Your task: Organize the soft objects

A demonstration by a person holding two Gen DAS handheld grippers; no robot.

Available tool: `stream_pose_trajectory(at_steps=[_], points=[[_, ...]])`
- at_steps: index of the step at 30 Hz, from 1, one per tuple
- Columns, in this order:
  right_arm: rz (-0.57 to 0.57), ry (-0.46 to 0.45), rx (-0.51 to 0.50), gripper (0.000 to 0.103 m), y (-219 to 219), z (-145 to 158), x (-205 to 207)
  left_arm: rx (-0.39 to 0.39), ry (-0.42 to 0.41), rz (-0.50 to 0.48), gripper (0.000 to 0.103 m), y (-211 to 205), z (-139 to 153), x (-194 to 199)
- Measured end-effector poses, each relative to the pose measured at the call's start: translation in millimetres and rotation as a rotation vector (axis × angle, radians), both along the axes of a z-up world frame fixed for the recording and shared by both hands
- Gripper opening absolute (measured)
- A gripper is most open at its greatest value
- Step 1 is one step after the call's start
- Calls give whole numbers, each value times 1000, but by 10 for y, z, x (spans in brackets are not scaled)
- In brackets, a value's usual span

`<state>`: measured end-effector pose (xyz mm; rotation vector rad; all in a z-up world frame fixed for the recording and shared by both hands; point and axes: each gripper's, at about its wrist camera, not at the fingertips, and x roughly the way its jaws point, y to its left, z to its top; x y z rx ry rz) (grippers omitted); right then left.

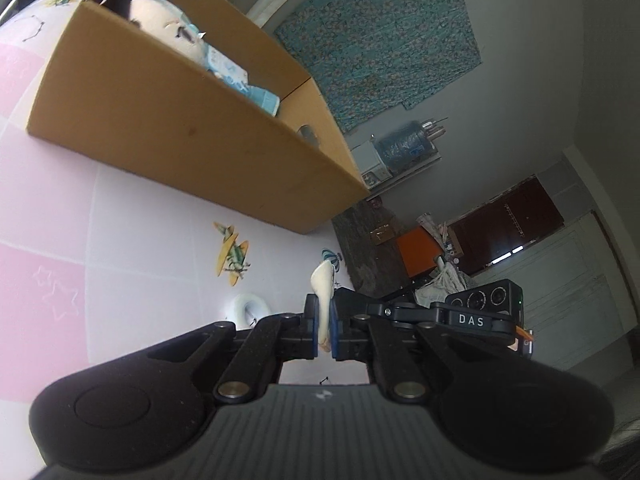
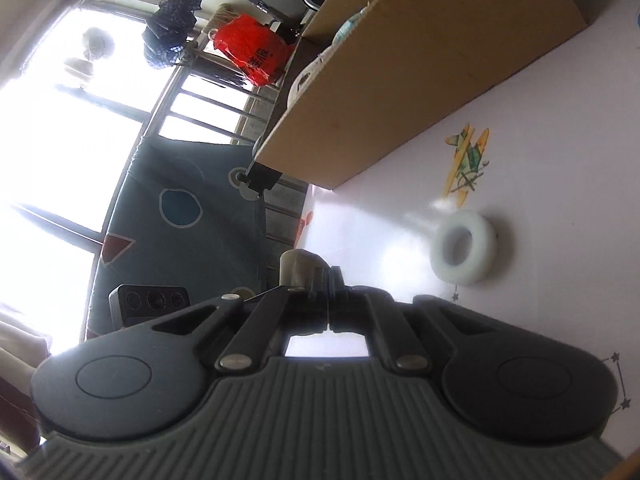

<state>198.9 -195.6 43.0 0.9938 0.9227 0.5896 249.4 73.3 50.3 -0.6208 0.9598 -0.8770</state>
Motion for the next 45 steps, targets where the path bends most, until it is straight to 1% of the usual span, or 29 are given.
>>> stream_pose_trajectory(at_steps=[3,5,6,8,11,12,13,14,16,17,18,19,21,23,25,26,27,28,30,32,33,34,36,37,39,40,41,43,45], points=[[-39,-81,-26,0,-197,333,204,-9,-55,-34,6,-184,279,381],[-68,-131,-69,0,-341,561,445,21,-101,-58,6,-377,443,709],[-79,-141,-91,0,-397,641,574,41,-113,-64,6,-494,504,901],[-109,-174,-151,0,-531,782,897,65,-103,-63,6,-700,557,1271],[-124,-147,-192,0,-720,822,1428,137,-90,-70,6,-1059,565,1797],[-128,-128,-228,0,-751,833,1611,191,-84,-77,6,-1190,549,1984],[-122,-115,-276,0,-754,836,1758,220,-81,-80,6,-1307,508,2139],[-124,-108,-346,0,-741,818,1927,243,-65,-85,6,-1402,451,2277],[-123,-74,-417,0,-747,733,2193,260,9,-68,6,-1547,280,2546],[-131,-35,-451,0,-714,655,2337,278,40,-57,6,-1636,163,2686],[-117,-9,-477,0,-697,589,2455,308,60,-54,7,-1706,80,2776],[-107,6,-504,0,-678,520,2563,362,79,-39,7,-1786,-43,2888],[-100,51,-593,0,-616,334,2779,431,111,-36,7,-1877,-198,2987],[-80,103,-645,0,-569,168,2929,492,105,-38,8,-1926,-310,3047],[-61,122,-673,0,-531,61,3038,578,93,-45,13,-2000,-378,3067],[-48,128,-694,0,-487,26,3089,623,87,-34,13,-2001,-385,3046],[-34,140,-727,0,-439,10,3134,650,82,-22,18,-2007,-378,3042],[-24,138,-751,0,-409,3,3167,695,56,-7,23,-2023,-340,3020],[-26,134,-756,0,-391,-15,3224,752,-5,-6,29,-2041,-263,2957],[-35,137,-752,0,-416,-29,3228,763,-37,-7,26,-2015,-185,2918],[-33,137,-758,0,-405,-36,3234,759,-47,-13,21,-2002,-147,2899],[-27,135,-764,0,-390,-35,3233,751,-51,-26,14,-2001,-136,2894],[-25,126,-777,0,-368,-21,3212,723,-25,-63,4,-2017,-174,2902],[-26,124,-783,0,-358,-25,3206,712,4,-67,4,-2054,-232,2955],[-29,121,-781,0,-374,-6,3178,724,76,-86,4,-2079,-357,3009],[-31,123,-779,0,-382,2,3166,717,102,-70,4,-2080,-398,3046],[-32,122,-777,1,-394,28,3145,712,101,-57,4,-2069,-383,3049],[-41,114,-775,1,-404,72,3097,764,50,-43,6,-2080,-306,3010],[-48,98,-770,1,-420,140,3028,767,10,-37,9,-2038,-168,2924]])
